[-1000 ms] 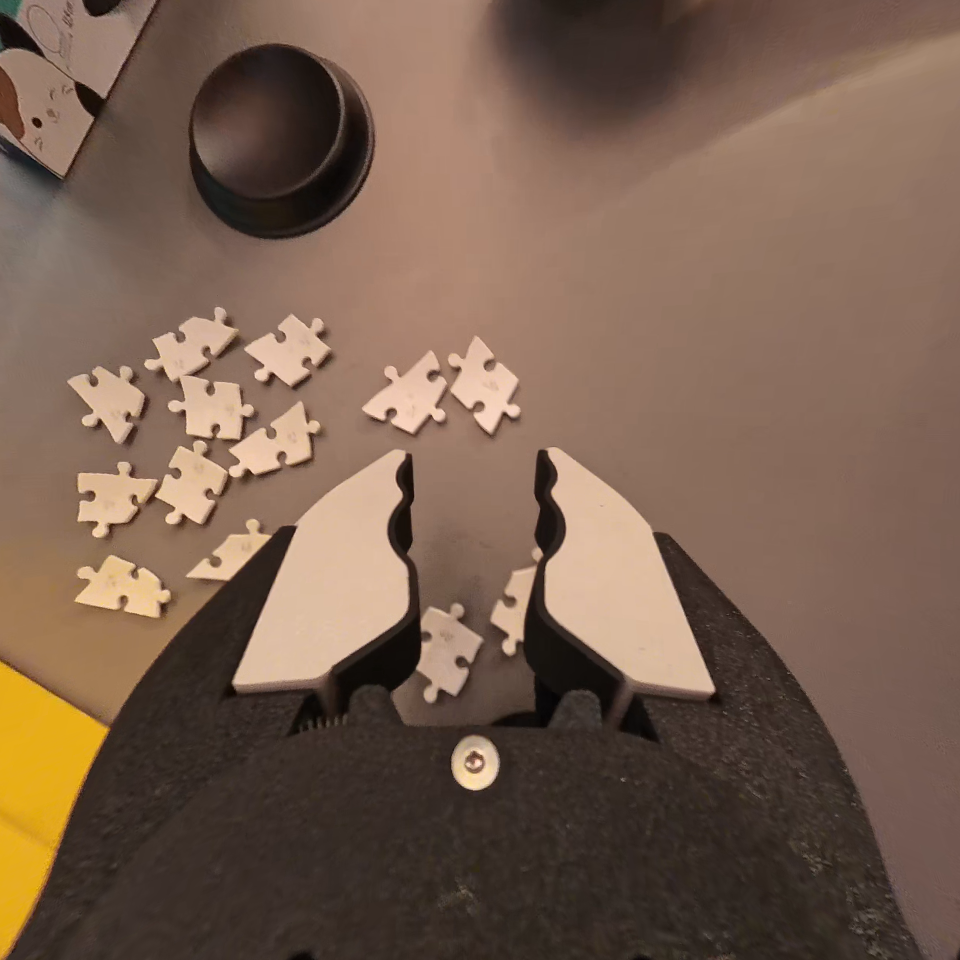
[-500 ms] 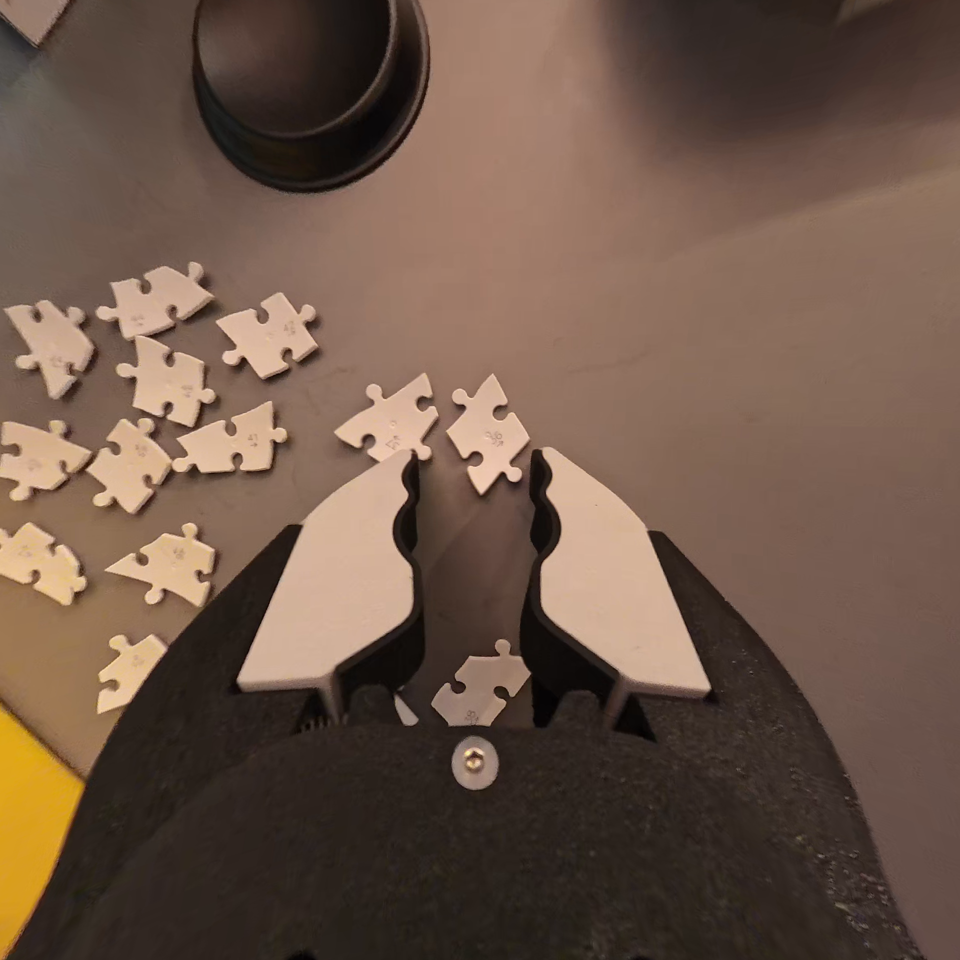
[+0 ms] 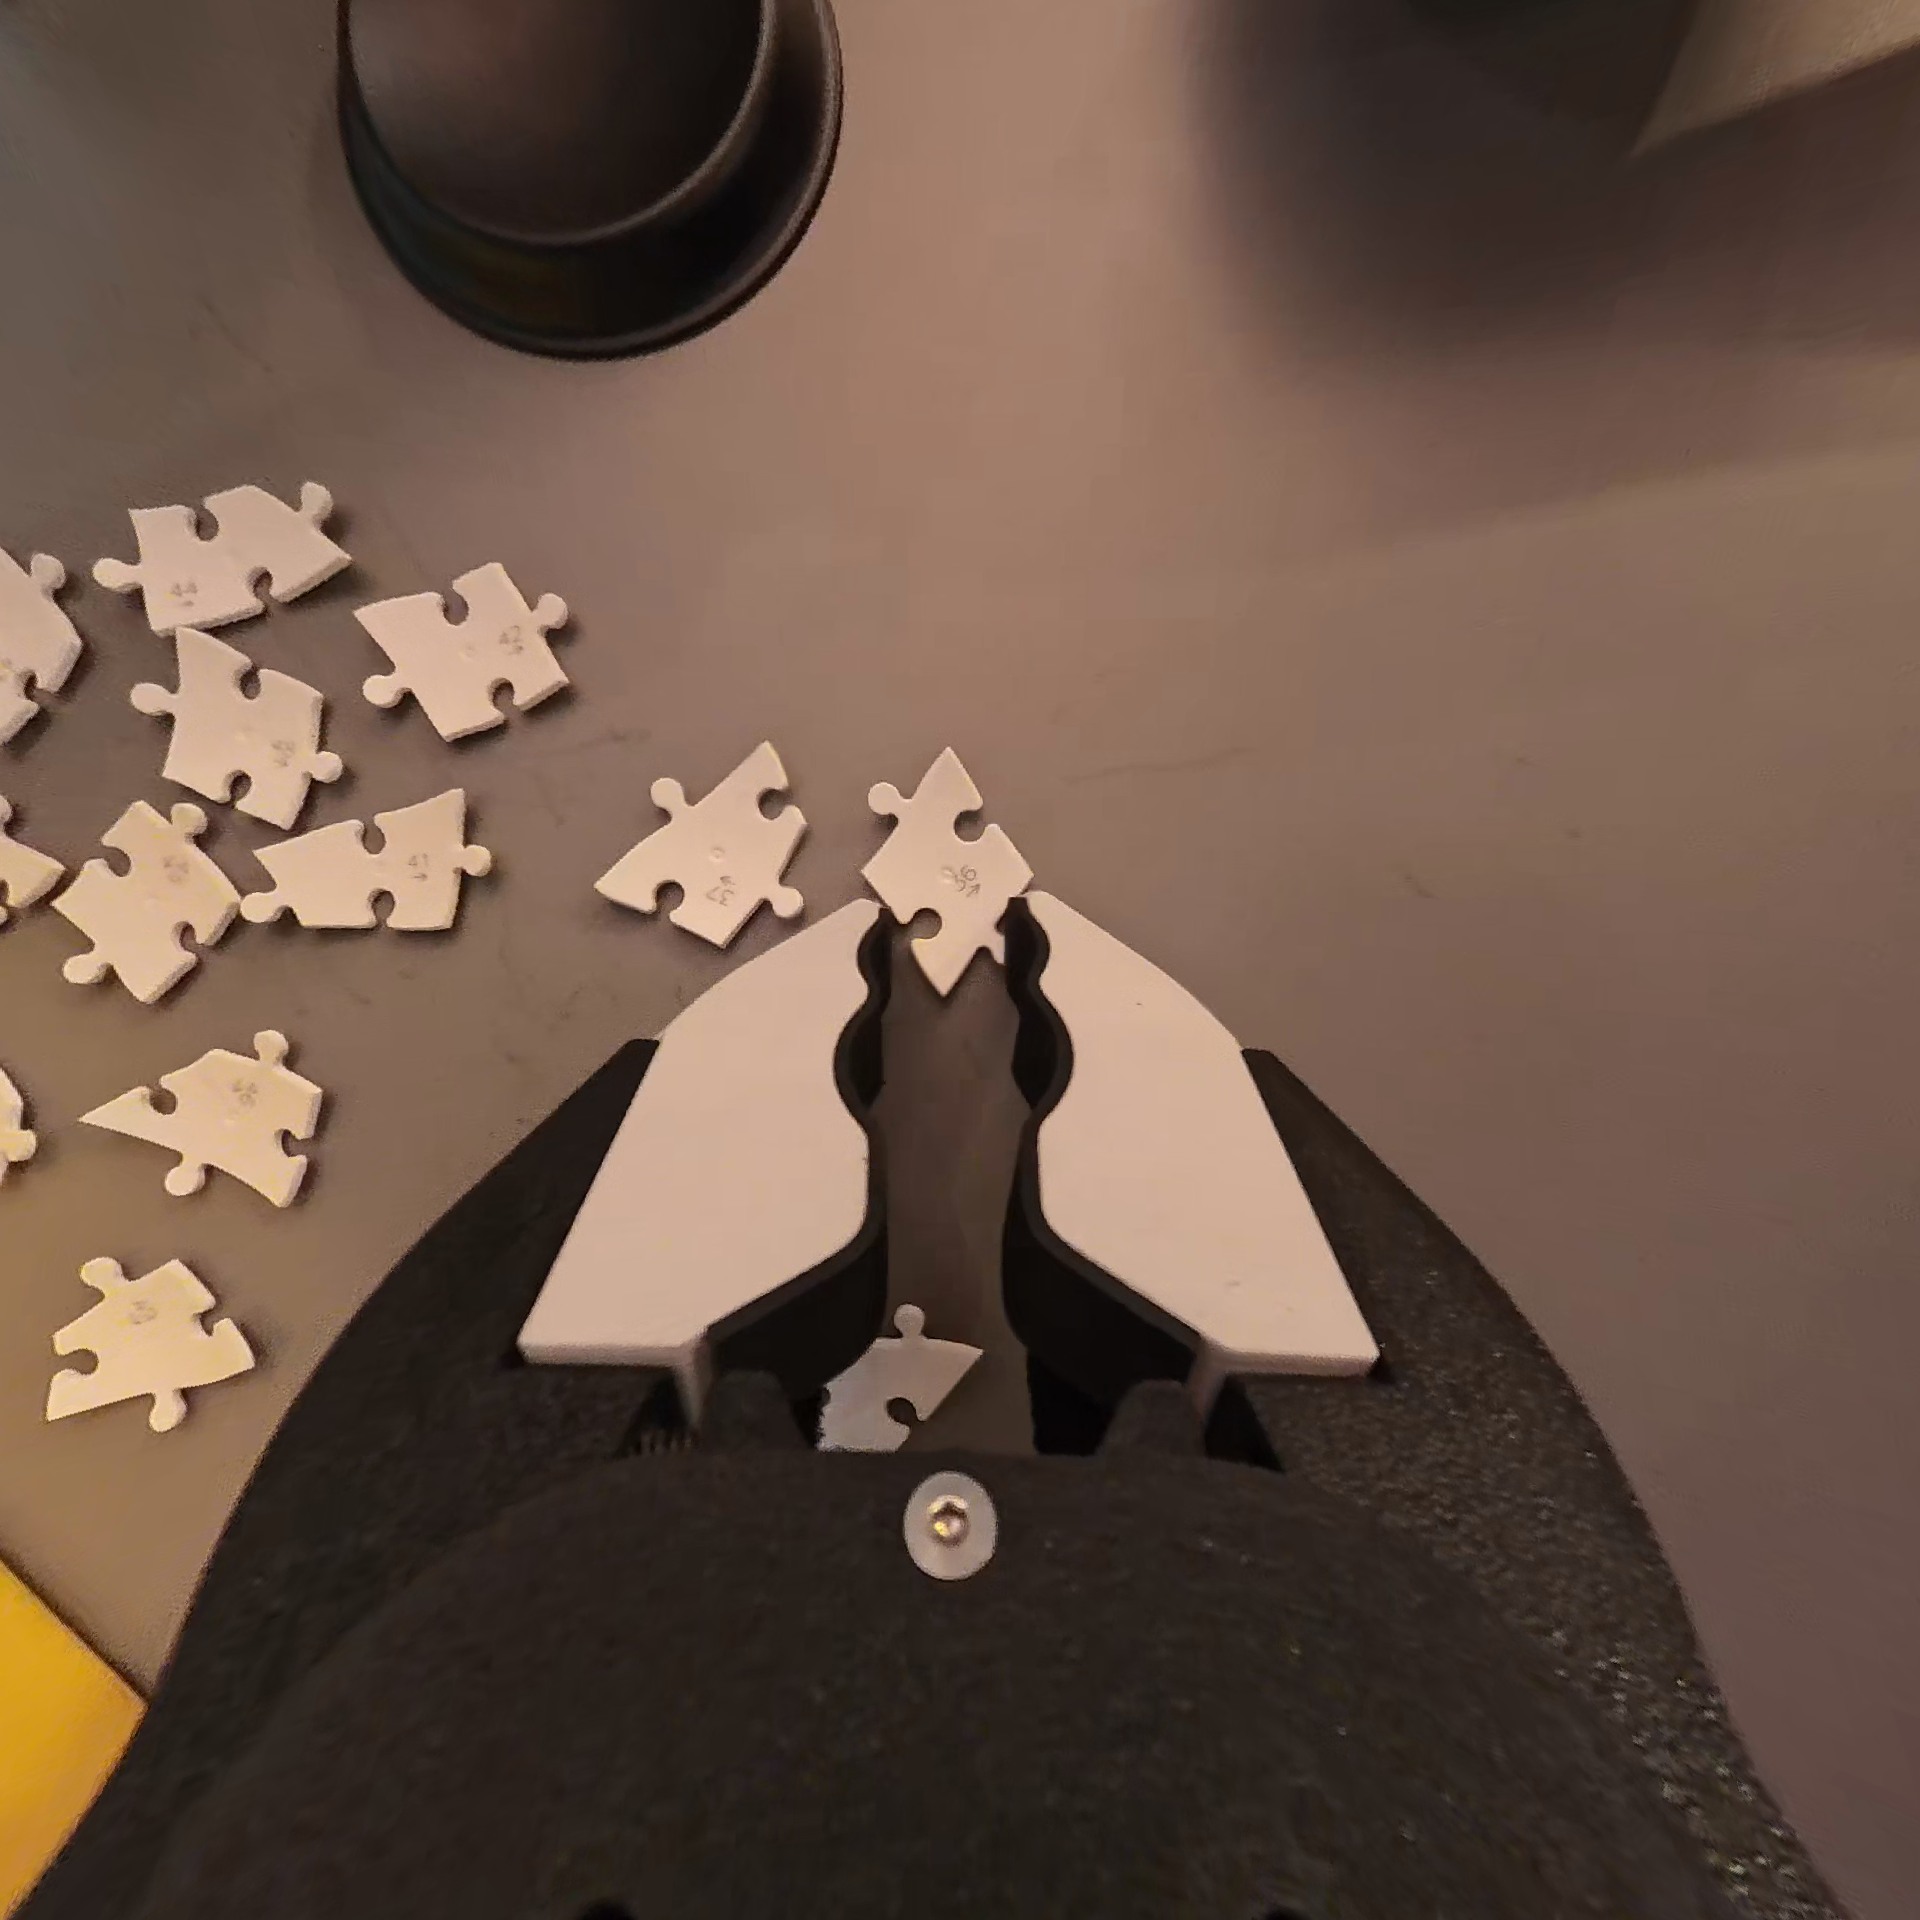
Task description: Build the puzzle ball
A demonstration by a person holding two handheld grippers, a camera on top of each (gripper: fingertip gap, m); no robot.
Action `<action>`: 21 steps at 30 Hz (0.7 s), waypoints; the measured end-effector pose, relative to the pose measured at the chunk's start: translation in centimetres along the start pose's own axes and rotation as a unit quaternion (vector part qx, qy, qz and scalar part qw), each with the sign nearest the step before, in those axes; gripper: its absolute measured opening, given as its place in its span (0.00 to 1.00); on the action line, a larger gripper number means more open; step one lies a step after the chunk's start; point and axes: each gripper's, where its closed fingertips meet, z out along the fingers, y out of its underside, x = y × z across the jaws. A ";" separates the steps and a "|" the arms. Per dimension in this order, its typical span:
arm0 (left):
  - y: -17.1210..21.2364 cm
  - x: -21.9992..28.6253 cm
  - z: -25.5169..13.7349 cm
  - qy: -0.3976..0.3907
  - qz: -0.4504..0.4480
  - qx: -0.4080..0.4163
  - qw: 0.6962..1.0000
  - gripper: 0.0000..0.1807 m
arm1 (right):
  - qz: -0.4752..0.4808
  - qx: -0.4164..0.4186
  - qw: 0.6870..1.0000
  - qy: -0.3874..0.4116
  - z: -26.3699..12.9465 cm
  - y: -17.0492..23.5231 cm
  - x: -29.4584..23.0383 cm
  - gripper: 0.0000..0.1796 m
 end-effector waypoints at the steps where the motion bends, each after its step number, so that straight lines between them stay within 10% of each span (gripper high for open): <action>1: 0.0 0.1 0.0 -0.002 0.003 -0.001 1.000 0.11 | -0.001 0.001 1.000 -0.001 -0.1 0.0 0.0 0.13; 13: -1.0 1.2 -1.9 -0.027 0.039 0.036 0.998 0.01 | -0.061 0.071 0.995 0.025 -2.0 -3.4 -3.1 0.13; 21: -1.9 4.3 -0.7 0.060 0.017 0.050 0.997 0.32 | -0.072 0.039 0.996 0.017 -1.1 -2.6 -3.9 0.13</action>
